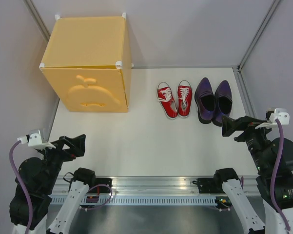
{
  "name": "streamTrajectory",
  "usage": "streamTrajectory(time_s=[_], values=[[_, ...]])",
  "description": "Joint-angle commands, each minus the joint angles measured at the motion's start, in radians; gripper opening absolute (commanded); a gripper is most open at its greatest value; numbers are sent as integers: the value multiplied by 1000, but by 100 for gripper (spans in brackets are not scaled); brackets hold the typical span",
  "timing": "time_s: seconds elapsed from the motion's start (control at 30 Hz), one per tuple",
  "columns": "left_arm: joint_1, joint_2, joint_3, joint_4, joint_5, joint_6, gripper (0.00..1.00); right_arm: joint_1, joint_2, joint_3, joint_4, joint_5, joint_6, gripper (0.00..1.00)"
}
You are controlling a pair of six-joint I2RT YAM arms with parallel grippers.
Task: Place and organize the shoes in the shoe cabinet
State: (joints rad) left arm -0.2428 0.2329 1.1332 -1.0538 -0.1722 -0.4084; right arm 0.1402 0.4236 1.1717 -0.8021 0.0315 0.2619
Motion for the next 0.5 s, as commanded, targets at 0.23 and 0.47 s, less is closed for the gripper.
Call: streamTrajectory(time_s=[0.23,0.47], values=[[-3,144,-3,-9,43,-56,100,2,-22,-69,47,-8,7,98],[-3,399,42,-3,51,-75,100,2,6,-150,60,-12,8,98]])
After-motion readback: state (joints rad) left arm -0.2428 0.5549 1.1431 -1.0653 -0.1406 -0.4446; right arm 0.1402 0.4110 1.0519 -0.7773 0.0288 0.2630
